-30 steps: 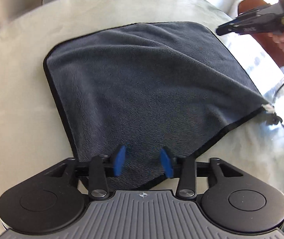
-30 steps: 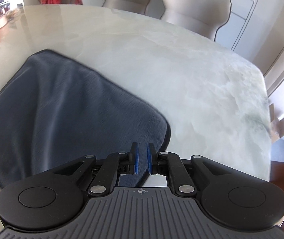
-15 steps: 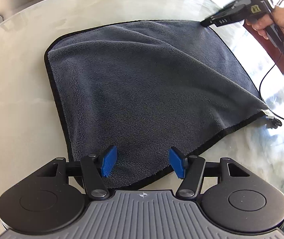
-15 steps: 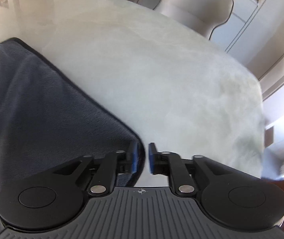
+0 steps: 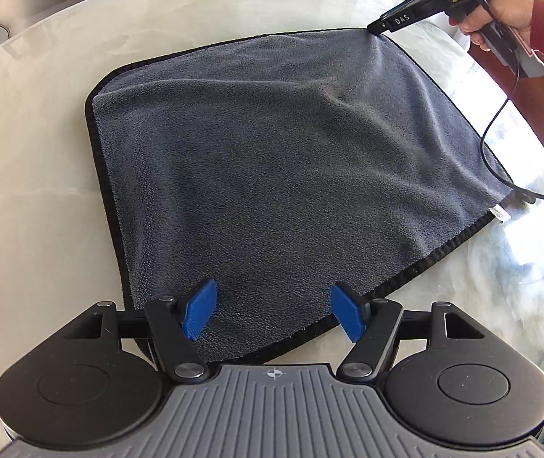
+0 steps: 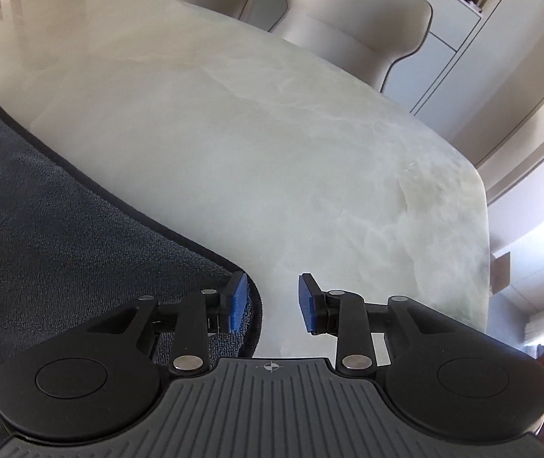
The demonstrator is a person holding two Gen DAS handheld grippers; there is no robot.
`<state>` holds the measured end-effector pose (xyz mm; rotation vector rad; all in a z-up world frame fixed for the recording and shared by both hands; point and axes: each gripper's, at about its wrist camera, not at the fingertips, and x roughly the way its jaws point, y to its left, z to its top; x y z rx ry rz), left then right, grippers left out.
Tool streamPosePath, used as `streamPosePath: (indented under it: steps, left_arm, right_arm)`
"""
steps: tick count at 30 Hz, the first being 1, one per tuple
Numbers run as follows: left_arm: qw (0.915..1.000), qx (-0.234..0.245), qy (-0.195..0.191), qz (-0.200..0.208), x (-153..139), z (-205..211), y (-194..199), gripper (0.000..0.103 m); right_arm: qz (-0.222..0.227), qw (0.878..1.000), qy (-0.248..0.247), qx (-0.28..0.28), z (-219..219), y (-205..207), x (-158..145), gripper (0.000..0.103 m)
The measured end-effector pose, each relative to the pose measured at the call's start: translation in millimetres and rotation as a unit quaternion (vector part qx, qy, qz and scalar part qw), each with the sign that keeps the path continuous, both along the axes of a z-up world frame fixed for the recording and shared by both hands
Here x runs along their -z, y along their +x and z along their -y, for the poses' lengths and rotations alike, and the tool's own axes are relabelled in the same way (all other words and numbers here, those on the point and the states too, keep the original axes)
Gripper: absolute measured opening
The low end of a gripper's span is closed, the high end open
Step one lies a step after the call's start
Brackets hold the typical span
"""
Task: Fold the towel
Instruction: 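Open both grippers and smooth the towel flat on the table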
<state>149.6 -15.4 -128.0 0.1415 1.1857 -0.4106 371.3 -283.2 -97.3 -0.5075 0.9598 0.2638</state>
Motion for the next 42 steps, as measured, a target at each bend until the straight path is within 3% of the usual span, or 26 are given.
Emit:
streamPosePath:
  steps: [3, 6, 12, 22, 27, 33, 37, 42]
  left_arm:
    - [1.0000, 0.003, 0.005, 0.002, 0, 2, -2, 0.071]
    - [1.0000, 0.006, 0.004, 0.001, 0, 4, -1, 0.074]
    - [0.9999, 0.011, 0.008, -0.001, -1, 6, -3, 0.075]
    - [0.9998, -0.014, -0.008, -0.005, -9, -5, 2, 0.075]
    - [0.9992, -0.008, -0.004, 0.038, -33, -11, 24, 0.075]
    - [0.9952, -0.024, 0.012, 0.094, -41, -19, 78, 0.075]
    - [0.9938, -0.030, 0.013, 0.106, -34, -21, 110, 0.075]
    - [0.9947, -0.023, -0.002, 0.100, -21, -17, 141, 0.075]
  right_arm:
    - [0.013, 0.999, 0.028, 0.011, 5, -5, -10, 0.029]
    - [-0.002, 0.997, 0.076, -0.001, 6, -12, -19, 0.029]
    - [-0.030, 0.999, 0.032, -0.031, -9, -17, -2, 0.029]
    - [-0.008, 1.000, 0.022, -0.012, -14, -9, -10, 0.030]
    - [-0.026, 0.997, 0.073, -0.030, -15, -53, -31, 0.031]
    - [-0.079, 0.988, 0.126, -0.039, -8, -134, -33, 0.031]
    - [-0.093, 0.988, 0.122, -0.036, -5, -180, -25, 0.031]
    - [-0.110, 0.984, 0.137, 0.002, 3, -204, -15, 0.031]
